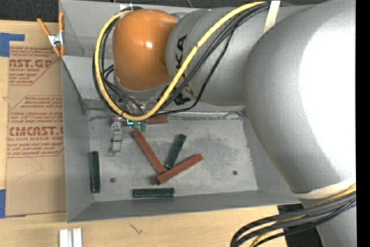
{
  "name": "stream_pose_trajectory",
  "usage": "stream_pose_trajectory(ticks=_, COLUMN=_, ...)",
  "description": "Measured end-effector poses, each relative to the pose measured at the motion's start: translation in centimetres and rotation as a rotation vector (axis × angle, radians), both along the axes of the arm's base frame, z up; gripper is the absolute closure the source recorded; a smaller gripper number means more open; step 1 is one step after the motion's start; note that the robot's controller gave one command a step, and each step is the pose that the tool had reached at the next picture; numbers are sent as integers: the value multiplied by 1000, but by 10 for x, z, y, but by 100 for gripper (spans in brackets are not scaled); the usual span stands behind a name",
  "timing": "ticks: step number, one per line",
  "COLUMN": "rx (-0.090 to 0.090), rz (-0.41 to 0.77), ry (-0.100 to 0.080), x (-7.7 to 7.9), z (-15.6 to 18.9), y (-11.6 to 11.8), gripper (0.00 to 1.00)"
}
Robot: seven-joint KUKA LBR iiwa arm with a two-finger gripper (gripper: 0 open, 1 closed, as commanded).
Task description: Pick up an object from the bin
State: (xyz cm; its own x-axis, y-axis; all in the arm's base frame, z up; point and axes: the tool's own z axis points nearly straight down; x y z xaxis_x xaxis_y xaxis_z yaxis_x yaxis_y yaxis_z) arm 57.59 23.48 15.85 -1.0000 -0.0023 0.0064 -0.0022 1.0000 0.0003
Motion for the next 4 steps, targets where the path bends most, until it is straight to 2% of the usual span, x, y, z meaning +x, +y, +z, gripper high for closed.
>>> stream_pose_trajectory(ticks=1, rx=1, rz=-1, ry=-7, x=2, z=5, y=-1, gripper=0)
stream_pose_trajectory(ticks=2, rx=4, rz=73, ry=-11, x=-6, z=1, y=-16, gripper=0)
stream_pose_trajectory(ticks=3, rx=1, rz=377, ry=-8, x=-1, z=-13, y=-49, gripper=0)
stream_pose_trajectory(ticks=4, rx=2, rz=461, ry=-10, x=7, z=-43, y=-75, gripper=0)
